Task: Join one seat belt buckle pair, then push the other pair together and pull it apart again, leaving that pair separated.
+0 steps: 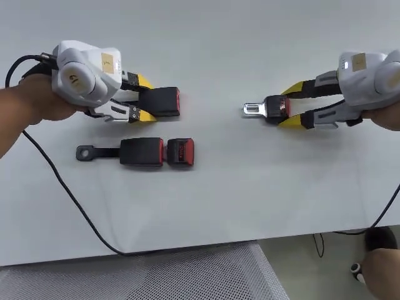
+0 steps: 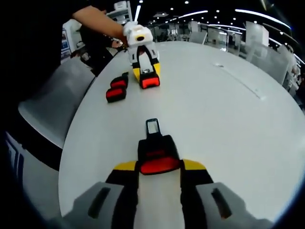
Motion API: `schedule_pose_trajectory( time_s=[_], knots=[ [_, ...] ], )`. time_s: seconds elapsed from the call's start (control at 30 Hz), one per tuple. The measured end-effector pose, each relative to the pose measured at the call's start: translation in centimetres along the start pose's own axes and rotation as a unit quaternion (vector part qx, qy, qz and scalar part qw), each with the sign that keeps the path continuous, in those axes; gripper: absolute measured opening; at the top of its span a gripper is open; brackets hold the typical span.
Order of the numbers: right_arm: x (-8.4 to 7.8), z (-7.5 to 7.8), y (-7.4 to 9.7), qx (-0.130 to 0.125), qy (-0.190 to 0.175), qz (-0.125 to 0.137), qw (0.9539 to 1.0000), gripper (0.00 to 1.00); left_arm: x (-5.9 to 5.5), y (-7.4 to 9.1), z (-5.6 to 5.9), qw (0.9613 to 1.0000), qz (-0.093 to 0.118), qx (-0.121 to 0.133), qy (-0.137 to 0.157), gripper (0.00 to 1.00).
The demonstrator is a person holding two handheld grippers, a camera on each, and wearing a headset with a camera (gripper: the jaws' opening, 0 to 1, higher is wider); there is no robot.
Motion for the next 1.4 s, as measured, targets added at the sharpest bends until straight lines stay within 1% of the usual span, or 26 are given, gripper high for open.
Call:
schedule_pose_trajectory(
  time_s=[0.13,0.2,0.3,0.33,0.4,0.43,0.47,0.5,0.53,0.57,0.6,0.67,0.73,0.77,0.83,0.9,0.97,1.07,1.13,1.2,1.33,1.37,1.4],
  knots=[
    [0.1,-0.1,-0.2,0.0,-0.004,0.007,1.0,0.33,0.0,0.0,-0.1,1.0,-0.002,-0.001,-0.001,0.33],
    [0.1,0.0,-0.4,-0.002,-0.014,0.015,0.9998,0.33,0.0,0.0,-0.2,1.0,-0.003,-0.002,-0.001,0.33],
    [0.2,0.0,-0.6,-0.004,-0.015,0.017,0.9997,0.32,0.0,0.1,-0.2,1.0,-0.006,-0.003,-0.003,0.33],
    [0.3,-0.2,-0.8,-0.005,-0.019,0.021,0.9996,0.32,0.0,0.1,-0.3,1.0,-0.005,-0.003,-0.003,0.33],
    [0.7,-0.5,-1.2,-0.008,-0.011,0.026,0.9996,0.32,0.0,0.1,-0.3,1.0,-0.005,-0.003,-0.001,0.33],
    [0.9,-0.6,-1.6,-0.008,-0.017,0.029,0.9994,0.32,0.0,0.1,-0.3,1.0,-0.005,-0.003,-0.001,0.33],
    [1.1,-0.9,-1.8,-0.004,-0.023,0.036,0.9991,0.32,0.0,0.1,-0.3,1.0,-0.006,-0.003,-0.003,0.33],
    [1.3,-1.0,-2.2,-0.004,-0.02,0.041,0.999,0.32,0.0,0.1,-0.3,1.0,-0.007,-0.003,-0.003,0.33],
    [1.5,-1.1,-2.5,-0.005,-0.018,0.045,0.9988,0.32,0.0,0.1,-0.4,1.0,-0.007,-0.003,-0.002,0.33],
    [2.0,-1.1,-3.0,-0.003,-0.023,0.052,0.9984,0.32,0.0,0.1,-0.3,1.0,-0.006,-0.002,-0.002,0.33],
    [2.0,-1.2,-3.2,-0.005,-0.028,0.05,0.9984,0.32,0.0,0.1,-0.4,1.0,-0.007,-0.003,-0.002,0.33],
    [2.5,-1.3,-3.9,-0.007,-0.019,0.045,0.9988,0.32,0.0,0.1,-0.4,1.0,-0.008,-0.003,-0.003,0.33],
    [2.9,-1.4,-4.5,-0.008,-0.023,0.049,0.9985,0.32,0.0,0.1,-0.4,1.0,-0.009,-0.003,-0.003,0.33],
    [3.3,-1.3,-4.9,-0.007,-0.023,0.057,0.9981,0.32,0.0,0.1,-0.3,0.9999,-0.009,-0.003,-0.004,0.33],
    [3.6,-1.5,-5.4,-0.008,-0.027,0.056,0.998,0.32,0.0,0.1,-0.3,0.9999,-0.012,-0.003,-0.005,0.33],
    [4.2,-1.8,-5.9,-0.002,-0.019,0.064,0.9977,0.32,0.1,0.1,-0.3,0.9999,-0.013,-0.004,-0.006,0.33],
    [4.6,-2.0,-6.3,-0.006,-0.005,0.053,0.9986,0.32,0.1,0.1,-0.3,0.9998,-0.015,-0.005,-0.008,0.33],
    [5.4,-2.3,-6.9,-0.01,-0.01,0.059,0.9982,0.32,0.1,0.2,-0.3,0.9998,-0.016,-0.005,-0.008,0.33],
    [5.6,-2.6,-7.2,-0.01,-0.033,0.066,0.9972,0.32,0.1,0.2,-0.3,0.9998,-0.018,-0.005,-0.007,0.33],
    [6.0,-2.6,-7.5,-0.013,-0.026,0.067,0.9973,0.32,0.1,0.2,-0.2,0.9998,-0.019,-0.005,-0.008,0.33],
    [6.9,-2.5,-8.2,-0.021,-0.034,0.064,0.9972,0.32,0.2,0.2,-0.2,0.9997,-0.023,-0.007,-0.009,0.33],
    [7.3,-2.4,-8.5,-0.02,-0.026,0.067,0.9972,0.32,0.2,0.2,-0.1,0.9997,-0.023,-0.006,-0.008,0.33],
    [7.4,-2.4,-8.7,-0.019,-0.021,0.06,0.9978,0.32,0.2,0.2,-0.2,0.9997,-0.024,-0.007,-0.009,0.33]
  ],
)
Point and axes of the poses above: the centre of the closed fingertips' face, and the gripper's own axes: y roughly backward along the fingers, z roughly to its right, x roughly out of its top, the point moved 4 cm from there along y, roughly backward along the fingers
